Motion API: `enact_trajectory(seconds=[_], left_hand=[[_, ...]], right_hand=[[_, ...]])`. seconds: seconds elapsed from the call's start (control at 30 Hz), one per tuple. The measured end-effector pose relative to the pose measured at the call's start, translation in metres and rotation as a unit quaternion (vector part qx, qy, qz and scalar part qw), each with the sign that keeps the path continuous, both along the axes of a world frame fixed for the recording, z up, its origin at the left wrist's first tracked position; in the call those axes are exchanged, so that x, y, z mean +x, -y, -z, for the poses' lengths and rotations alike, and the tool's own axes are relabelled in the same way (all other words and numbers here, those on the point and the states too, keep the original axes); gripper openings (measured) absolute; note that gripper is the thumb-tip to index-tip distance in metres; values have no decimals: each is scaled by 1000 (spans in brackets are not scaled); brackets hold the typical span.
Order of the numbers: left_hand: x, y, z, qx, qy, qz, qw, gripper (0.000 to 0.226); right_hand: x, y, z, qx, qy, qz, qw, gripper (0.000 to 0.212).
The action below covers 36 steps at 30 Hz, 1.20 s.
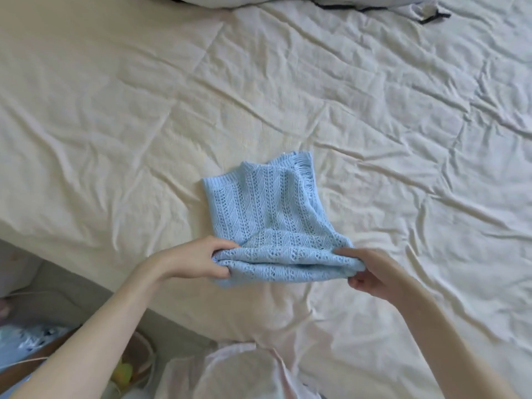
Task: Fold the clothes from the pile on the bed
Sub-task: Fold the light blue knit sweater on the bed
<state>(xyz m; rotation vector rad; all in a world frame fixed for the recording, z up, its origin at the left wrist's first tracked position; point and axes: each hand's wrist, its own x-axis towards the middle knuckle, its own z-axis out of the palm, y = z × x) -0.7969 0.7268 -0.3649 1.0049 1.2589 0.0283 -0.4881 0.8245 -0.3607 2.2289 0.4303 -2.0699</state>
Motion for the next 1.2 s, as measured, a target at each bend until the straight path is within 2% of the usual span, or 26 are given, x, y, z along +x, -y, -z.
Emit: enact_trajectory(seconds=[0.07, 0.13, 0.23, 0.3, 0.33, 0.37, 0.4, 0.43, 0.47, 0.5, 0.53, 0.57, 0.6, 0.67, 0.87, 0.93, 1.0, 1.07, 1.13, 1.17, 1.2], left_hand=[[-10, -4, 0, 7, -18, -53, 998, 34], [-21, -12, 7, 36, -52, -170, 983, 37], [-27, -37, 18, 102, -84, -385, 914, 21], [-24, -56, 32, 143, -186, -424, 875, 27], [-21, -63, 40, 148, -235, -420, 864, 36], [-17, -67, 46, 146, -277, -416, 854, 43], [-13, -70, 50, 149, -312, -413, 842, 47], [-8, -70, 52, 170, -353, -401, 828, 49], [-3, -67, 53, 212, -397, -363, 816, 49], [4, -64, 54, 268, -435, -301, 805, 49], [12, -60, 56, 325, -455, -233, 796, 48], [19, -56, 60, 366, -459, -167, 792, 48], [26, -52, 66, 382, -455, -113, 797, 49], [36, -45, 80, 359, -451, -58, 815, 52], [42, -46, 128, 319, -512, 7, 797, 54], [43, -50, 132, 305, -518, 22, 799, 54], [43, -52, 124, 282, -507, 29, 814, 54], [38, -53, 111, 273, -474, 10, 837, 54], [31, -52, 92, 309, -390, -80, 864, 50], [25, -50, 81, 335, -334, -159, 867, 45], [19, -47, 71, 354, -288, -247, 855, 40]], right_hand=[[-9, -11, -7, 6, -13, 25, 1000, 12], [-27, -30, -10, 27, -40, 54, 997, 5], [-61, -67, -7, 82, -71, 82, 991, 14], [-86, -85, 1, 174, -21, 44, 983, 19], [-97, -88, 8, 256, 31, -23, 966, 23], [-107, -87, 17, 353, 101, -139, 920, 30], [-114, -82, 24, 432, 153, -283, 843, 37], [-120, -73, 31, 491, 171, -414, 747, 42], [-124, -64, 37, 531, 164, -505, 661, 45], [-125, -57, 44, 556, 147, -555, 601, 47], [-126, -53, 52, 572, 132, -578, 567, 47], [-125, -51, 62, 577, 126, -586, 555, 47], [-123, -50, 71, 568, 126, -594, 555, 48], [-119, -51, 89, 533, 137, -617, 562, 50], [-117, -54, 135, 518, 164, -653, 528, 56], [-119, -57, 138, 497, 168, -667, 529, 57], [-122, -59, 129, 473, 154, -674, 546, 57], [-124, -62, 115, 464, 111, -650, 592, 54], [-123, -70, 94, 448, 28, -550, 704, 46], [-121, -76, 82, 446, -7, -464, 765, 38], [-118, -82, 72, 452, -11, -370, 812, 29]])
